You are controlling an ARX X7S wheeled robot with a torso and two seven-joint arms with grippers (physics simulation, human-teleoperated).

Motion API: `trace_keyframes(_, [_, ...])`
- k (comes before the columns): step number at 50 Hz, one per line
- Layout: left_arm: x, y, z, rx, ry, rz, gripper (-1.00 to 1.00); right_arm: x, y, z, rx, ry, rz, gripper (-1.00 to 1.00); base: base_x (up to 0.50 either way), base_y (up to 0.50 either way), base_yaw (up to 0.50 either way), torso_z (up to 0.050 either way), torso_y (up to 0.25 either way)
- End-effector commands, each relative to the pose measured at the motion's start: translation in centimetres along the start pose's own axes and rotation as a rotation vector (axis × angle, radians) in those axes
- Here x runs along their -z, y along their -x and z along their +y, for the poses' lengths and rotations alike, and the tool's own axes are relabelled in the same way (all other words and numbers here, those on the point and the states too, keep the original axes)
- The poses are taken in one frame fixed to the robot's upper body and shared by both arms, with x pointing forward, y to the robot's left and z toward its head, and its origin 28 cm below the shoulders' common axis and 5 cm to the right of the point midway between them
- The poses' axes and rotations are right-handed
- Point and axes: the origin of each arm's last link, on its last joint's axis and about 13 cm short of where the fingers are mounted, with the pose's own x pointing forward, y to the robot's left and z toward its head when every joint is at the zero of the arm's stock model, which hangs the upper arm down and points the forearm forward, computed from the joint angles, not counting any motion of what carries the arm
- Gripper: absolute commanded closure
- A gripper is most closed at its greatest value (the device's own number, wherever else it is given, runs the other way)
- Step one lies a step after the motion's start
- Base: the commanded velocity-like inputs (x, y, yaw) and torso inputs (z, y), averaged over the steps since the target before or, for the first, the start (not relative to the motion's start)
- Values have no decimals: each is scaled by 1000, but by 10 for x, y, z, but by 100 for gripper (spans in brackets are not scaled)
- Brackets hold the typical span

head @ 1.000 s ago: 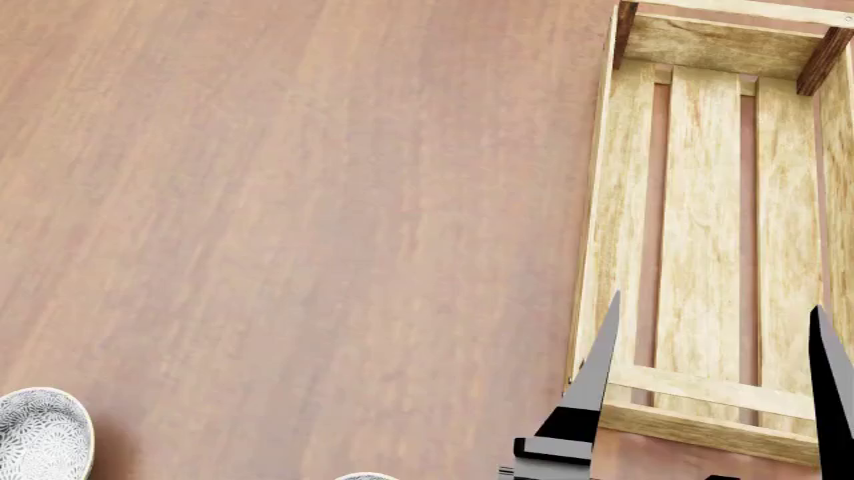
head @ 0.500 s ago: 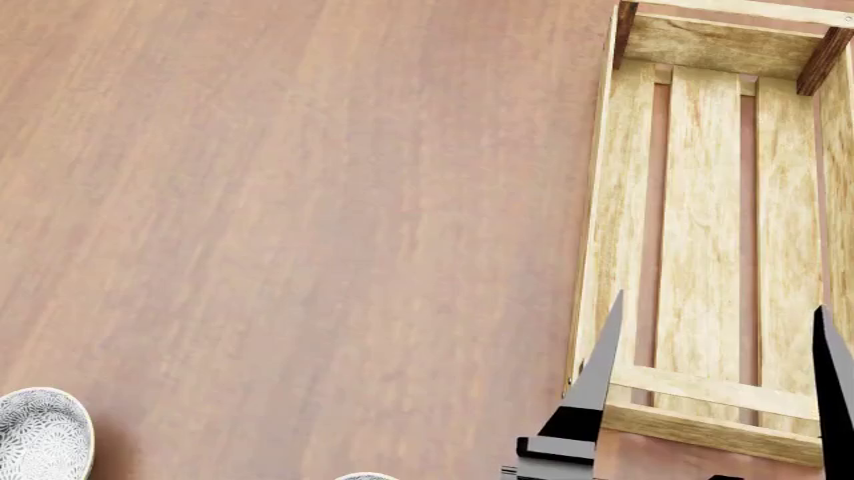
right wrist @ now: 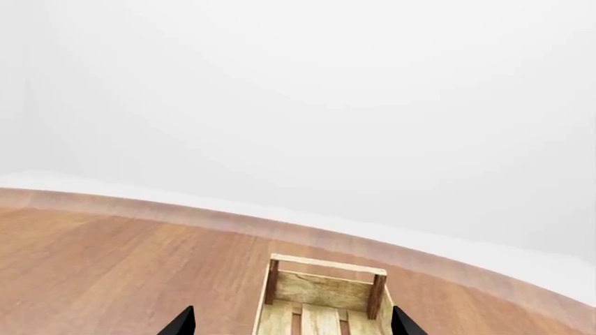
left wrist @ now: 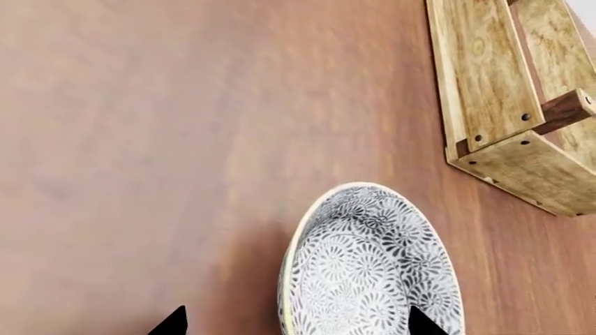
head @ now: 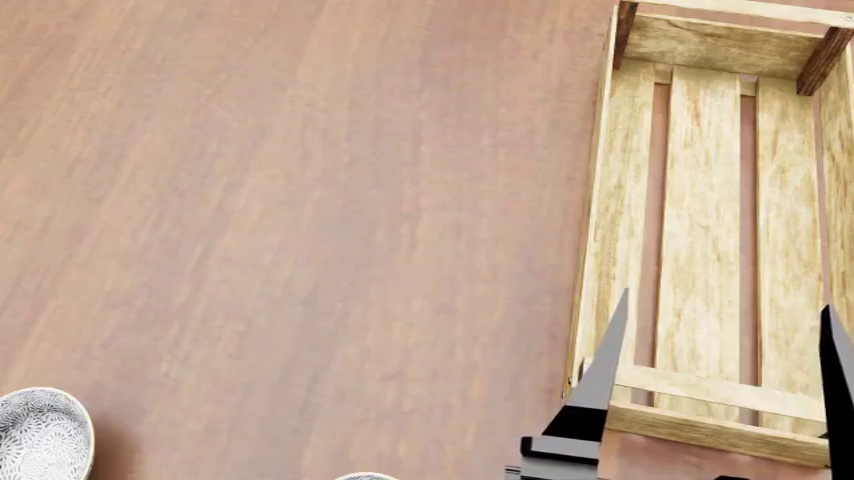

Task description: Stack the right bowl on the left bowl and place them in the tray.

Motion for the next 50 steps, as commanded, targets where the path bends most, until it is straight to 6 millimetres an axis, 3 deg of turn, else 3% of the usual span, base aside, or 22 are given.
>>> trace_keyframes(1, [3, -4, 0, 7, -1, 5, -100, -1, 0, -1, 2, 0, -3, -100, 0, 0, 0, 0, 0])
trace_keyframes(4, [3, -4, -1, 8, -1, 7, -100, 0, 0, -1, 2, 0, -3, -100, 0, 0, 0, 0, 0])
trace_keyframes(5, [2, -3, -3, 10, -1, 7, 100, 0, 0, -1, 2, 0, -2, -100, 0, 0, 0, 0, 0])
trace_keyframes(34, [-2, -2, -4, 19, 2, -12, 100, -1, 0, -1, 3, 0, -3, -100, 0, 0, 0, 0, 0])
trace_keyframes(50, [-18, 9, -18, 60, -4, -53, 100, -1, 0, -1, 6, -1, -3, -100, 0, 0, 0, 0, 0])
